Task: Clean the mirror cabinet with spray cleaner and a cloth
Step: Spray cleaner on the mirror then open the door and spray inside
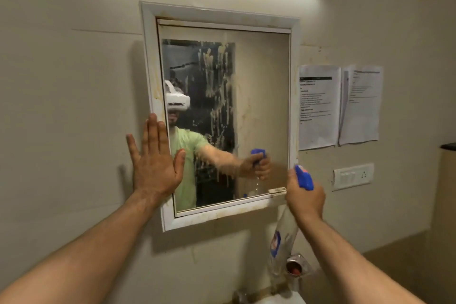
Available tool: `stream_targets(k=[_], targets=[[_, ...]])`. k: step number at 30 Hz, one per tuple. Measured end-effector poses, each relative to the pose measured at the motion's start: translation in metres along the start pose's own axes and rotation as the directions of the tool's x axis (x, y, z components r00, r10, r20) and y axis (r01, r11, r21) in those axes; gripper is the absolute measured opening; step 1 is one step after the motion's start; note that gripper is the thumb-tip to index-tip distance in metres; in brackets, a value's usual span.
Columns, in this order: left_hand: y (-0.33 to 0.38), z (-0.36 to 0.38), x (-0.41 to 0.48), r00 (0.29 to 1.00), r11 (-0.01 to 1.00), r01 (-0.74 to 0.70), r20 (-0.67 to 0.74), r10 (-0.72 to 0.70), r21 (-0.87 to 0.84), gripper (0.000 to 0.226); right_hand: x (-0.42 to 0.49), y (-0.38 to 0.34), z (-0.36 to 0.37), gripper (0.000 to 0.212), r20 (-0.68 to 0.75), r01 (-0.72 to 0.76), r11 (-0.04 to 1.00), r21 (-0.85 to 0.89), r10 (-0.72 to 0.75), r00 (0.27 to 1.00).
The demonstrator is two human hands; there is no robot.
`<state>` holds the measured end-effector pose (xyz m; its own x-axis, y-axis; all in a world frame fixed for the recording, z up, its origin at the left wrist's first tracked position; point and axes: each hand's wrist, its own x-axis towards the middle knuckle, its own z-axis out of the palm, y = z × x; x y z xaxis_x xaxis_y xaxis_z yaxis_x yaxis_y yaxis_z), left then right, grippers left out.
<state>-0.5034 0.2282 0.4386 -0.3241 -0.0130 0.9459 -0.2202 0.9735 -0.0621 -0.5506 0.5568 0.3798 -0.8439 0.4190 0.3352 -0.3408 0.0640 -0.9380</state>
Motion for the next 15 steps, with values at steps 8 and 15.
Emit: stream_targets(k=[8,15], targets=[[0.009,-0.01,-0.001,0.998,0.997,0.053,0.04,-0.05,-0.055,0.086,0.037,0.022,-0.046,0.038,0.002,-0.043,0.998,-0.041,0.043,0.999],[0.009,-0.029,-0.004,0.993,0.998,0.051,0.111,-0.048,-0.024,0.083,-0.007,0.079,-0.057,0.03,0.121,-0.187,0.973,-0.133,0.203,0.972]])
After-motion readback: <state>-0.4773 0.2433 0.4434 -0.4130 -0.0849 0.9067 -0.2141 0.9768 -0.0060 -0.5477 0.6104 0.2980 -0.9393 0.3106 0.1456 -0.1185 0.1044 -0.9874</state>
